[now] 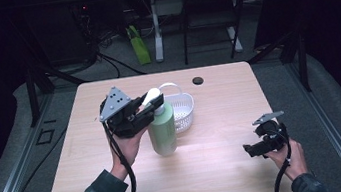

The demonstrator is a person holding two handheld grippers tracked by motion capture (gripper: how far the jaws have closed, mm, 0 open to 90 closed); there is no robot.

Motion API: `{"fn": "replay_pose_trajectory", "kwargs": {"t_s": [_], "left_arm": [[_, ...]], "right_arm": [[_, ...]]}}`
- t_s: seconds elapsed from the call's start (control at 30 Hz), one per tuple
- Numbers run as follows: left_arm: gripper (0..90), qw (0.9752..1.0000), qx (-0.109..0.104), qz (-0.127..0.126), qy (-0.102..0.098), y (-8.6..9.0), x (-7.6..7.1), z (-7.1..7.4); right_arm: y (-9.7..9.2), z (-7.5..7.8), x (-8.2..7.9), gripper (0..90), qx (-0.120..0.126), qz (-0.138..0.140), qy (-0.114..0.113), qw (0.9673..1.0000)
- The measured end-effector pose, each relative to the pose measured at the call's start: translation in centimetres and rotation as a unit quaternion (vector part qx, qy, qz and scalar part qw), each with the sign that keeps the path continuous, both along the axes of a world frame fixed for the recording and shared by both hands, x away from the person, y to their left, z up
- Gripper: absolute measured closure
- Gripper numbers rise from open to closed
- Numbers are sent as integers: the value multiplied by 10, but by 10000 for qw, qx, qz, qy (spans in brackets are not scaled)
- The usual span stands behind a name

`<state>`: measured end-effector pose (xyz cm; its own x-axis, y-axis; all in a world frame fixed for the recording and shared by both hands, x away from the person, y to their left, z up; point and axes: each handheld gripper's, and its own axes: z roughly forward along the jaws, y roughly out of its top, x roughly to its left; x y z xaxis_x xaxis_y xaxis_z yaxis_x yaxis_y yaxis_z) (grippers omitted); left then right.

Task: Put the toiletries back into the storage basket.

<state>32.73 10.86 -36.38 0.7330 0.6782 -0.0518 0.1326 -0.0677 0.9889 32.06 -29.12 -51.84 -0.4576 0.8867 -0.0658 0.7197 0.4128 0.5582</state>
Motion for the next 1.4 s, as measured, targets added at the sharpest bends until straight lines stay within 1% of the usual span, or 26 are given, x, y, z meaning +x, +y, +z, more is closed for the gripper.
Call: {"fn": "replay_pose_trajectory", "kwargs": {"t_s": [0.13, 0.23, 0.33, 0.43, 0.57, 0.8, 0.9, 1.07, 1.27, 1.4], "left_arm": [[673, 10000, -44, -29, -27, -2, 1, 7], [674, 9999, -28, -60, -89, -3, 1, 13], [674, 9999, -37, -73, -106, -4, 2, 17], [674, 9999, -69, -65, -115, -5, 4, 20], [674, 9998, -52, -72, -156, -6, 5, 24], [674, 9997, -81, -87, -208, -6, 8, 32], [674, 9996, -69, -72, -268, -6, 7, 37], [674, 9996, -110, -73, -258, -6, 10, 40], [674, 9995, -108, -38, -278, -7, 14, 42], [674, 9994, -104, -13, -323, -8, 17, 46]], "right_arm": [[1, 1, -1, 16, 7, 11, 4, 10000], [1, 1, -1, 16, 0, 3, -1, 10000], [0, 0, 0, 16, 0, 7, -3, 10000], [0, 0, -1, 16, 8, -10, -6, 10000], [0, 1, -1, 16, 12, -6, -16, 10000], [0, 1, -1, 16, 24, -14, -18, 10000], [0, 1, -1, 16, 13, -5, -16, 10000], [0, 1, -1, 16, 4, 9, -11, 10000], [0, 0, -1, 16, -5, 12, 9, 10000], [1, 0, -1, 16, -2, 13, 12, 10000]]}}
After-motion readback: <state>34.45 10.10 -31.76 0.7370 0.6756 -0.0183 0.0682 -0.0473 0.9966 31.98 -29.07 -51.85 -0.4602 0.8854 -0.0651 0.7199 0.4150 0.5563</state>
